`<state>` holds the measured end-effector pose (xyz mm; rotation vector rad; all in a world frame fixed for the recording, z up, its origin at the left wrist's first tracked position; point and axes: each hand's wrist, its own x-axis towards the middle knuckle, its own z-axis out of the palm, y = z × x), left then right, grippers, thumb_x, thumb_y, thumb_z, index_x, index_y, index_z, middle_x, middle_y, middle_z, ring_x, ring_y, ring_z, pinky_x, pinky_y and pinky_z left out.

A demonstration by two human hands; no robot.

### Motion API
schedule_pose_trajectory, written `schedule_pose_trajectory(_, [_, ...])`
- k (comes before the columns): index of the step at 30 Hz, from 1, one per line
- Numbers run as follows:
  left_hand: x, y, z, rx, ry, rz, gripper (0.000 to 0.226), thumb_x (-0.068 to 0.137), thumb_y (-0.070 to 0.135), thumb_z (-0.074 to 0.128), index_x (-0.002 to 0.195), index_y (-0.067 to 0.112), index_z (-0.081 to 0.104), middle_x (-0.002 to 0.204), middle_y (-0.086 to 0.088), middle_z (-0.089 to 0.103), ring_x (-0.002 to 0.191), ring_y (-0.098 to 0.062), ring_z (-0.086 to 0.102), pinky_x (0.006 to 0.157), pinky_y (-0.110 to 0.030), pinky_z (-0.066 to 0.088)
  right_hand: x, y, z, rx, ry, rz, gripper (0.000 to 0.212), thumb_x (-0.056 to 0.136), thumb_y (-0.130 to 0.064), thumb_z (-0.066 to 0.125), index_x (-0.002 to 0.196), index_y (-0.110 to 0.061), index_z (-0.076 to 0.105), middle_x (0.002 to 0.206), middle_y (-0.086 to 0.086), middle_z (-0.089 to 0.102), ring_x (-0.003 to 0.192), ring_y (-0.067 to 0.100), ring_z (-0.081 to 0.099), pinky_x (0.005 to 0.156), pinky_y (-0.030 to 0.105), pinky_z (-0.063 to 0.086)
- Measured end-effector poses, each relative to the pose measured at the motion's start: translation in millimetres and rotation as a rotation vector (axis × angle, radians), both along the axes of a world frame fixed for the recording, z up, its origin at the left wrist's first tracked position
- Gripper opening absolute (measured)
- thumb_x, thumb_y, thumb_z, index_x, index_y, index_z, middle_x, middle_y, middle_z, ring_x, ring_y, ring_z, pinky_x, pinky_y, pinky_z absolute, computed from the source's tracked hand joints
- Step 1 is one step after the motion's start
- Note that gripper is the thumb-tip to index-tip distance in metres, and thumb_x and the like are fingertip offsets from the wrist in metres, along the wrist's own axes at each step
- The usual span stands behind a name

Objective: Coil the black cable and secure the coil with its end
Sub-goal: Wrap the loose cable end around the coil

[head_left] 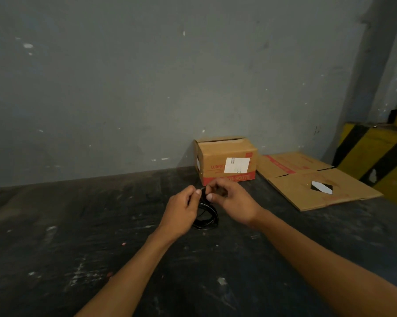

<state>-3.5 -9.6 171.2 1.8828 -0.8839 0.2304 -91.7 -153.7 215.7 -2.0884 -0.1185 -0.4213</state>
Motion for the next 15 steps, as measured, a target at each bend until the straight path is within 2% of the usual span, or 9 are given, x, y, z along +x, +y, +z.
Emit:
schedule_pose_trajectory(3, [8, 0, -3, -0.089, 0.14, 0.047, 0.037, 0.099, 0.027, 0.047, 0.062, 0.033, 0.048, 0.052, 0.015, 0.048, 0.049, 0.0, 0.04, 0.048, -0.017, 0.033, -1, 8, -4, 0.036, -0.136, -0.001, 0.009, 0.09, -0.004, 0.06, 0.093, -0.012, 0.06, 0.103, 0.009, 0.057, 0.093, 0.015, 0.054, 0.077, 0.011, 0.046])
schedule_pose_trajectory(4, [12, 1, -6, -0.101, 0.169, 0.071, 0.036, 0.099, 0.026, 0.047, 0.063, 0.03, 0.048, 0.053, 0.013, 0.048, 0.05, -0.001, 0.04, 0.05, -0.021, 0.034, 0, 9, -4, 0.045, -0.155, 0.019, 0.01, 0.09, -0.003, 0.059, 0.093, -0.012, 0.059, 0.106, 0.007, 0.058, 0.097, 0.013, 0.055, 0.081, 0.013, 0.046])
schedule_pose_trajectory(6, [16, 5, -9, -0.113, 0.199, 0.112, 0.033, 0.099, 0.026, 0.048, 0.067, 0.022, 0.049, 0.058, 0.008, 0.046, 0.053, -0.004, 0.04, 0.055, -0.028, 0.035, 0, 10, -4, 0.088, -0.138, 0.089, 0.009, 0.091, -0.001, 0.056, 0.094, -0.01, 0.057, 0.111, 0.003, 0.062, 0.102, 0.01, 0.059, 0.084, 0.017, 0.049])
schedule_pose_trajectory(7, [17, 6, -8, -0.12, 0.194, 0.129, 0.032, 0.099, 0.026, 0.048, 0.068, 0.019, 0.049, 0.059, 0.005, 0.045, 0.053, -0.005, 0.04, 0.055, -0.029, 0.034, 0, 12, -4, 0.145, -0.113, 0.133, 0.009, 0.093, 0.0, 0.054, 0.094, -0.009, 0.055, 0.11, 0.003, 0.065, 0.1, 0.01, 0.062, 0.081, 0.018, 0.05])
schedule_pose_trajectory(10, [15, 7, -3, -0.149, 0.145, 0.184, 0.032, 0.099, 0.028, 0.047, 0.071, 0.012, 0.049, 0.059, 0.002, 0.046, 0.051, -0.003, 0.04, 0.052, -0.03, 0.034, 1, 19, -8, 0.389, -0.065, 0.165, 0.008, 0.094, 0.0, 0.051, 0.096, -0.008, 0.053, 0.101, 0.009, 0.068, 0.087, 0.018, 0.066, 0.073, 0.025, 0.053])
schedule_pose_trajectory(13, [13, 8, -3, -0.126, 0.02, 0.23, 0.029, 0.1, 0.028, 0.046, 0.079, 0.008, 0.051, 0.063, -0.005, 0.057, 0.058, -0.018, 0.054, 0.055, -0.039, 0.043, 6, 26, -12, 0.636, -0.029, 0.104, 0.007, 0.094, -0.013, 0.057, 0.095, -0.008, 0.061, 0.094, 0.012, 0.066, 0.083, 0.02, 0.066, 0.078, 0.03, 0.056])
schedule_pose_trajectory(15, [12, 9, -3, -0.103, -0.099, 0.259, 0.026, 0.099, 0.026, 0.047, 0.078, 0.011, 0.048, 0.06, 0.002, 0.055, 0.055, -0.013, 0.054, 0.051, -0.031, 0.04, 12, 29, -16, 0.645, 0.007, 0.0, 0.008, 0.093, -0.016, 0.06, 0.091, -0.009, 0.063, 0.089, 0.008, 0.066, 0.078, 0.017, 0.066, 0.078, 0.031, 0.057])
